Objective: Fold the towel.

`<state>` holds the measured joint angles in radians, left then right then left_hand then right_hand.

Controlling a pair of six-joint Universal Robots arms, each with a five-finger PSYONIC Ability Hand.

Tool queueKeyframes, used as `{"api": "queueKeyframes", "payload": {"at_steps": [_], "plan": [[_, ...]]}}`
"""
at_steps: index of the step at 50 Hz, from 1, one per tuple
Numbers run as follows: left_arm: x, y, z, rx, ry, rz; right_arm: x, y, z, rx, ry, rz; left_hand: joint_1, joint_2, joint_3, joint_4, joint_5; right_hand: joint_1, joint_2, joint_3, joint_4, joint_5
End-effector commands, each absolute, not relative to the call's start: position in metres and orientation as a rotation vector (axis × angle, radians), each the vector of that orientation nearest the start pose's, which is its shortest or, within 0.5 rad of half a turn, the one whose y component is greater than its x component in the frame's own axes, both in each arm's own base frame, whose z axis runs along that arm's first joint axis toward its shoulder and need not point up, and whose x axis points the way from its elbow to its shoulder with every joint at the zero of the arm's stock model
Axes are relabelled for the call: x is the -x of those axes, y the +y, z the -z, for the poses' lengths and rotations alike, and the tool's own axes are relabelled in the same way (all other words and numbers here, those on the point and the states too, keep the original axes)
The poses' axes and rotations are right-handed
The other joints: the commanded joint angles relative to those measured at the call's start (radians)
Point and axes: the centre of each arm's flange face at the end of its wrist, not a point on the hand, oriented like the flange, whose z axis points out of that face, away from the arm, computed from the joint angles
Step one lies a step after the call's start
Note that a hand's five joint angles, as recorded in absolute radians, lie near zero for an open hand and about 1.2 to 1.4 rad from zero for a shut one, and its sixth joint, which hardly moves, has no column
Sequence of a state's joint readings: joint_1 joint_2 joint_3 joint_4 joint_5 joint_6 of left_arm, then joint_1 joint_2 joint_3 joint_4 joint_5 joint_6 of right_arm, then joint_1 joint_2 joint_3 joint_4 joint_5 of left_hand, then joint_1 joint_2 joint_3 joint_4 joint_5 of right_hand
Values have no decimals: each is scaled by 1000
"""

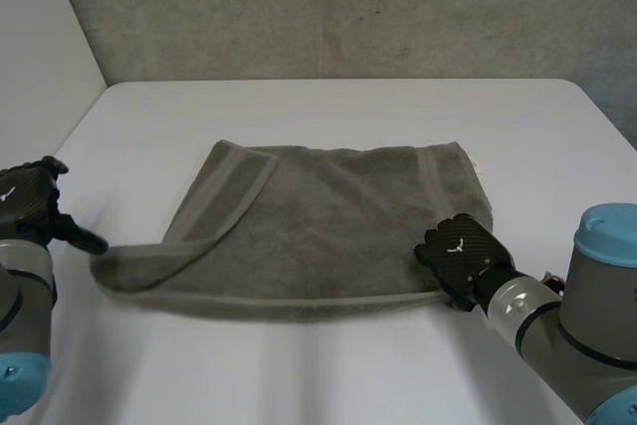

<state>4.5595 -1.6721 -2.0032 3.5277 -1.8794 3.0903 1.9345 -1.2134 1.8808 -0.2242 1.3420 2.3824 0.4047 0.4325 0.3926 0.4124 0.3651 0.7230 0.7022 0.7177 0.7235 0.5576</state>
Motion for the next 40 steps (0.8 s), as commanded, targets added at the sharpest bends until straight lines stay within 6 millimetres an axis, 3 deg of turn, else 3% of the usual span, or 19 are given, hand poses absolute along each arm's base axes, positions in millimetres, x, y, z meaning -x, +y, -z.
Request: {"api": "queueKeyframes", "payload": {"at_steps": [1, 6, 11, 13, 16, 18, 19, 21, 27, 35, 40], "plan": [[141, -253, -185, 192, 2303, 1968, -244, -228, -140, 1555, 2172, 1762, -97, -125, -85, -105, -232, 125, 145, 130, 124, 115], [148, -247, -201, 163, 2274, 2060, -244, -229, -148, 1520, 2156, 1815, -97, -125, -85, -105, -232, 119, 140, 125, 119, 110], [168, -241, -216, 6, 2306, 2206, -245, -228, -151, 1434, 2162, 1810, -91, -119, -79, -99, -226, 67, 87, 72, 66, 57], [181, -238, -218, -163, 2363, 2268, -246, -227, -151, 1397, 2165, 1801, -80, -107, -68, -87, -215, 61, 82, 66, 60, 52], [188, -235, -217, -272, 2397, 2284, -247, -225, -151, 1396, 2161, 1796, -74, -102, -62, -81, -209, 46, 67, 51, 46, 37], [199, -228, -214, -523, 2443, 2286, -248, -224, -150, 1399, 2159, 1793, -56, -84, -44, -64, -191, 37, 58, 43, 37, 28], [199, -228, -214, -524, 2443, 2286, -248, -224, -149, 1400, 2161, 1788, -56, -84, -44, -64, -191, 34, 55, 40, 34, 25], [206, -218, -207, -721, 2471, 2228, -248, -224, -149, 1400, 2163, 1784, -33, -61, -21, -41, -168, 34, 55, 40, 34, 25], [204, -208, -189, -928, 2491, 2018, -248, -224, -147, 1400, 2168, 1778, -27, -55, -15, -35, -162, 28, 49, 34, 28, 19], [199, -205, -161, -1008, 2524, 1773, -247, -226, -147, 1396, 2173, 1780, -27, -55, -15, -35, -162, 25, 46, 31, 25, 16], [197, -199, -156, -1025, 2501, 1717, -245, -228, -147, 1386, 2182, 1787, -27, -55, -15, -35, -162, 37, 58, 42, 37, 28]]}}
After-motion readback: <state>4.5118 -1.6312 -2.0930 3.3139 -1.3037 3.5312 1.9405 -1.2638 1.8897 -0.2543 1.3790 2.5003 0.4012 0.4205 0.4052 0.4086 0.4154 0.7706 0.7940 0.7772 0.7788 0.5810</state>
